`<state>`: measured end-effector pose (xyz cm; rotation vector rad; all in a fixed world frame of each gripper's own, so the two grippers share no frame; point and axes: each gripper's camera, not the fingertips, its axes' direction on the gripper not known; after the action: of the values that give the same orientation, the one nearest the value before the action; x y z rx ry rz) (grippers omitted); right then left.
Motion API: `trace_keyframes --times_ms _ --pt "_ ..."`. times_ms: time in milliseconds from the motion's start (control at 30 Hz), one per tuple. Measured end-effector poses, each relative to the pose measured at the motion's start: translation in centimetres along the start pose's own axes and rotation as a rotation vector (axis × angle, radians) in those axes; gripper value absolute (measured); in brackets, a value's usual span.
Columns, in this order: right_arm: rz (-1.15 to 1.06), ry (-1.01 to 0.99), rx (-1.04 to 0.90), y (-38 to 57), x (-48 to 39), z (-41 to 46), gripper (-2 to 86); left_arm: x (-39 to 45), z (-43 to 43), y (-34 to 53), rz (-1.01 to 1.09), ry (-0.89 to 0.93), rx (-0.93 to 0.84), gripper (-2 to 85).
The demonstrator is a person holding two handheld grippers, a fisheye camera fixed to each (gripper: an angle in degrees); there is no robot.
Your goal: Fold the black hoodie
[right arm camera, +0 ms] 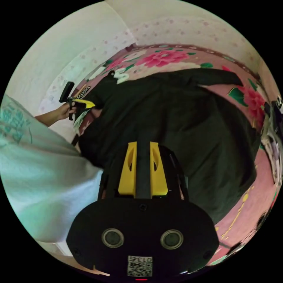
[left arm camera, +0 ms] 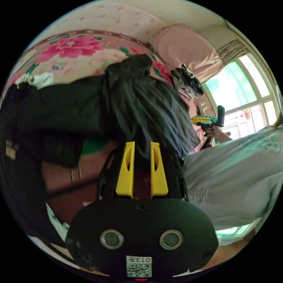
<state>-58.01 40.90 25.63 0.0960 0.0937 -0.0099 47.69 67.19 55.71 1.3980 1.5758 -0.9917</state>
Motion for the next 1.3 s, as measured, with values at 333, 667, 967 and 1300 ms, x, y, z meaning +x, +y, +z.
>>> trace_keyframes --times_ms 333,667,967,1300 --pt "-0.086 -0.294 -0.39 12.6 -9.7 9.1 10.8 8.5 9.4 12.7 0.076 -0.007 -0.259 19.3" --pt "-0.212 0.008 -0.326 10.1 -13.4 10.9 6.1 5.6 10.9 10.6 0.109 0.075 -0.421 4.0" --pt "-0.087 -0.503 -0.312 4.3 -6.8 -2.5 1.9 3.3 0.2 8.9 0.249 0.657 -0.314 2.1" --pt "0.663 -0.884 0.678 1.1 14.3 -14.4 4.2 -11.0 -10.0 4.2 -0.233 0.919 0.776 1.9"
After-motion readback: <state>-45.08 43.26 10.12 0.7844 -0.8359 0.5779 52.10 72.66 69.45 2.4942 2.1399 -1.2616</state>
